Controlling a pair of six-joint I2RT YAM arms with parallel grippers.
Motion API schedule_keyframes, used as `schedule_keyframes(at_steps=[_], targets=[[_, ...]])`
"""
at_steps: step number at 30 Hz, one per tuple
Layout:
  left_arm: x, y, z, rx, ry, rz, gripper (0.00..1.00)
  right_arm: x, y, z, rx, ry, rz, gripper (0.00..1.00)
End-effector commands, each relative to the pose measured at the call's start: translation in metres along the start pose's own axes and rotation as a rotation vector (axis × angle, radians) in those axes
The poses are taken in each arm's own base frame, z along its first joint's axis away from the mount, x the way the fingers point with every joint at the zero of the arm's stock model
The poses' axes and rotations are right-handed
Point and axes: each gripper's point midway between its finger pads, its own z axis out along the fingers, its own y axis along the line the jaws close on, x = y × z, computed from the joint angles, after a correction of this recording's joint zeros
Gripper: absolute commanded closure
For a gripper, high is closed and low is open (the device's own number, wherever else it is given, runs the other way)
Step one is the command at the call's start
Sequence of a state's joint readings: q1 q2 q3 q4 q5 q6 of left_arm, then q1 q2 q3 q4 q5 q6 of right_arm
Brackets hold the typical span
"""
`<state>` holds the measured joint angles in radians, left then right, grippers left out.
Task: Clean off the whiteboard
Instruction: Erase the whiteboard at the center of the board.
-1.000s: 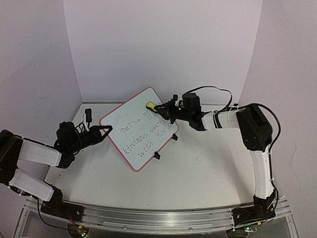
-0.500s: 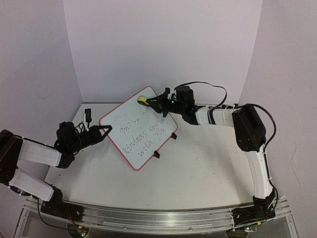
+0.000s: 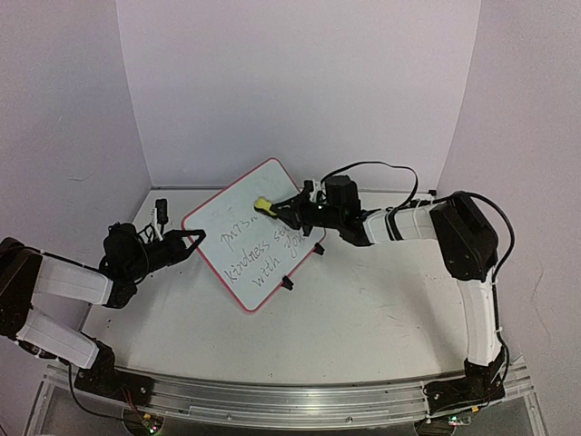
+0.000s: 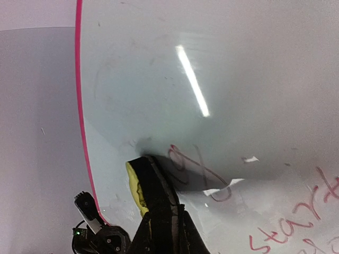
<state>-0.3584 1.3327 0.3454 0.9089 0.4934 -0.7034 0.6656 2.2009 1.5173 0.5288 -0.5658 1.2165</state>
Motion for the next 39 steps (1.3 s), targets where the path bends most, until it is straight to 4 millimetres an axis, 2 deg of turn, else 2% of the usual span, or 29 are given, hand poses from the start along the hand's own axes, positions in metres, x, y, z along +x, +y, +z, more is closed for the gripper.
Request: schedule_keyframes(at_steps=[1,11,14,18,21,27,30,34,39], targets=[[0.04,-0.001,-0.003,0.037,0.155,0.024,1.0,-0.001,-0.038,-0.012,0.1,-0.016,0.049,1.0],[0.039,-0.003,-0.004,0.041,0.152,0.031,1.0,-0.028,0.032,0.035,-0.035,-0.008,0.009,1.0],[0.039,-0.004,-0.005,0.043,0.15,0.034,1.0,-0.035,0.03,0.04,-0.025,-0.026,0.017,1.0],[0.039,-0.004,-0.005,0.045,0.15,0.034,1.0,-0.032,0.013,0.039,0.01,-0.024,0.03,1.0],[0.038,-0.005,-0.005,0.046,0.149,0.035,1.0,-0.027,-0.01,0.025,0.064,-0.03,0.038,1.0],[0.038,-0.005,-0.005,0.048,0.149,0.034,1.0,-0.012,-0.06,-0.017,0.159,-0.025,0.076,1.0],[0.038,-0.006,-0.005,0.051,0.15,0.034,1.0,-0.008,-0.071,-0.029,0.177,-0.021,0.082,1.0],[0.039,-0.006,-0.005,0.053,0.153,0.033,1.0,-0.011,-0.059,-0.022,0.138,-0.01,0.08,1.0],[0.039,-0.006,-0.005,0.054,0.154,0.034,1.0,-0.031,-0.011,0.002,0.039,-0.024,0.051,1.0]])
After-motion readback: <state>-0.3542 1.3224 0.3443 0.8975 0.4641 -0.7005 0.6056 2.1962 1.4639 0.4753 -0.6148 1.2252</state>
